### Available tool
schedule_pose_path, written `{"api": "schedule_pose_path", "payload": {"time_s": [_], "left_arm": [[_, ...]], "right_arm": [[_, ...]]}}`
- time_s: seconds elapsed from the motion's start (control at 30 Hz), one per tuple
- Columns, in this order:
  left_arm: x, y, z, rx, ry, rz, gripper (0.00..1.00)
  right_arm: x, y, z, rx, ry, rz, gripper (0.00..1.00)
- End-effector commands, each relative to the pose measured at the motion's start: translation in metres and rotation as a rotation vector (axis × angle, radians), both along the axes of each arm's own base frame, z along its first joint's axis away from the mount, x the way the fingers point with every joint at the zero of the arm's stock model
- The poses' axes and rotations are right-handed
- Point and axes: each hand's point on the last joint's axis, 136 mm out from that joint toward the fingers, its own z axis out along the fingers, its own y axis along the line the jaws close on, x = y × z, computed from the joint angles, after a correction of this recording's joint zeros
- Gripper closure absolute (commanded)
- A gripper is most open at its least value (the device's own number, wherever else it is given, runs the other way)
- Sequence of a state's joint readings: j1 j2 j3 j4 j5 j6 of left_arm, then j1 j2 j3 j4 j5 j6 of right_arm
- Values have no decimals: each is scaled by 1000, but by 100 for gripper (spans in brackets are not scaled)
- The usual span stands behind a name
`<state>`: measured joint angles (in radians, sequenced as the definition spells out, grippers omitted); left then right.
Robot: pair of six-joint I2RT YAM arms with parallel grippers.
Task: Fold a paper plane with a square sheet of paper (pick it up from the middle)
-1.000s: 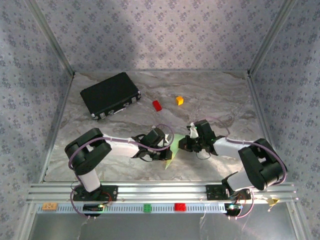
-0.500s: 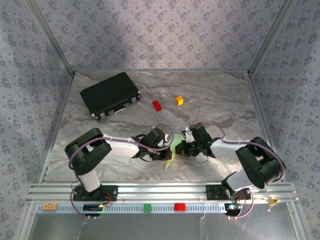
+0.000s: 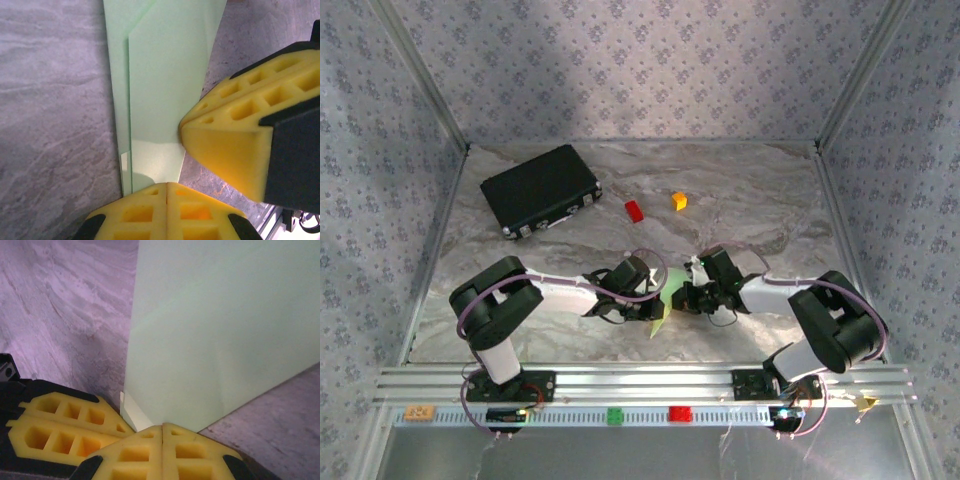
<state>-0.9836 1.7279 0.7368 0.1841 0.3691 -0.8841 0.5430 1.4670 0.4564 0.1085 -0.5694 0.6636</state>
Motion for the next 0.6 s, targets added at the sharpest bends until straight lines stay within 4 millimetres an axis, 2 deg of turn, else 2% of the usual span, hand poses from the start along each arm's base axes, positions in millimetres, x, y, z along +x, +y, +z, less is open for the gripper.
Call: {"api": "schedule_pose_path", "payload": {"time_s": [0.0,0.13,0.33,0.47,0.57], "left_arm": [[-10,28,-29,128,50,26,100],[-11,28,-29,129,52,25,100],[-10,27,-28,127,51,26,100],[-10,27,-27,125,51,23,100],[-10,26,-27,125,51,22,100]], "right_arm": [[19,-23,-9,-70,-12,-81,97],[38,-27,7,0,-41,-121,96],[48,-16,35,75,-93,-107,96],[49,-9,33,90,-83,-91,95],[52,-11,22,67,-63,-96,95]]}}
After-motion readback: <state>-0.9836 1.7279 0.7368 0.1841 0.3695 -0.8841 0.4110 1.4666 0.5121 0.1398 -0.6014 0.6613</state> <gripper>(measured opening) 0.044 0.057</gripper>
